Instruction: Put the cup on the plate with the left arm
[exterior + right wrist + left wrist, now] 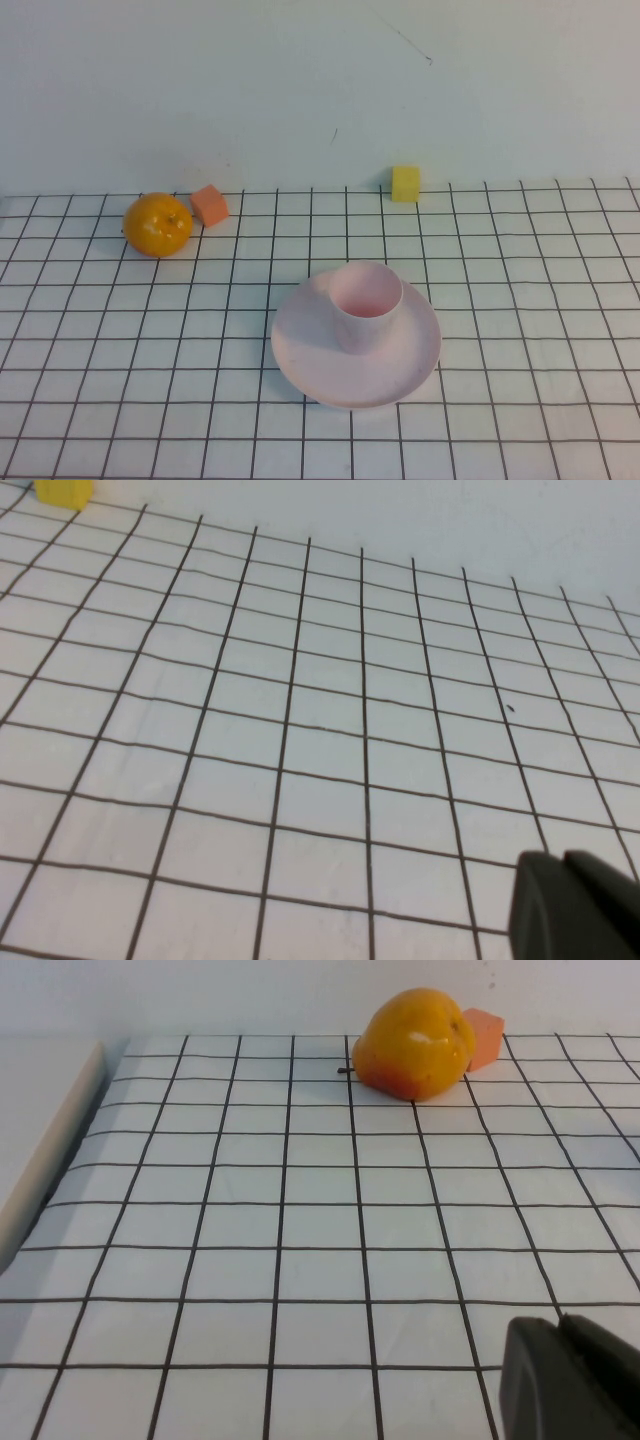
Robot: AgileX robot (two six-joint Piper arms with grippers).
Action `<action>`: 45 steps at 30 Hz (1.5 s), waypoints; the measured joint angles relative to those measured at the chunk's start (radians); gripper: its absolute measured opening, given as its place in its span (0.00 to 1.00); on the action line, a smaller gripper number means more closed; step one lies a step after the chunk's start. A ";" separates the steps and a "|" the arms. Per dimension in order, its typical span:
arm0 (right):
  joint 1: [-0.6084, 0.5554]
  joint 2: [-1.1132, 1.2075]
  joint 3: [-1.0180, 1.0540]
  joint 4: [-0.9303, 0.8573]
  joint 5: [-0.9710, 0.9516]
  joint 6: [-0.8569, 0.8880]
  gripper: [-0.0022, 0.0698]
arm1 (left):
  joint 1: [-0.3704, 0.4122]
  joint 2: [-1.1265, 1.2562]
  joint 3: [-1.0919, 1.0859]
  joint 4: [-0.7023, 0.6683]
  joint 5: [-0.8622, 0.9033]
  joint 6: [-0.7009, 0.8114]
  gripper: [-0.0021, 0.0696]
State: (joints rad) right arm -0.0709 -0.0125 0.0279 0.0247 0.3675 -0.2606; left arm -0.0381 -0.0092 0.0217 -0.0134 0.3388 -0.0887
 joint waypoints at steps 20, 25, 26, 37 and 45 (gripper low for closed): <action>0.000 0.000 0.000 0.000 0.000 0.000 0.03 | 0.000 0.000 0.000 0.002 0.000 0.024 0.03; 0.000 0.000 0.000 0.000 0.000 0.000 0.03 | 0.000 0.000 0.000 0.002 0.000 0.024 0.03; 0.000 0.000 0.000 0.000 0.000 0.000 0.03 | 0.000 0.000 0.000 0.002 0.000 0.024 0.03; 0.000 0.000 0.000 0.000 0.000 0.000 0.03 | 0.040 0.000 0.000 0.002 0.000 0.070 0.03; 0.000 0.000 0.000 0.000 0.000 0.000 0.03 | 0.040 0.000 0.000 -0.045 0.002 0.070 0.03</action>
State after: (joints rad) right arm -0.0709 -0.0125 0.0279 0.0247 0.3675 -0.2606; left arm 0.0015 -0.0092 0.0217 -0.0579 0.3405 -0.0185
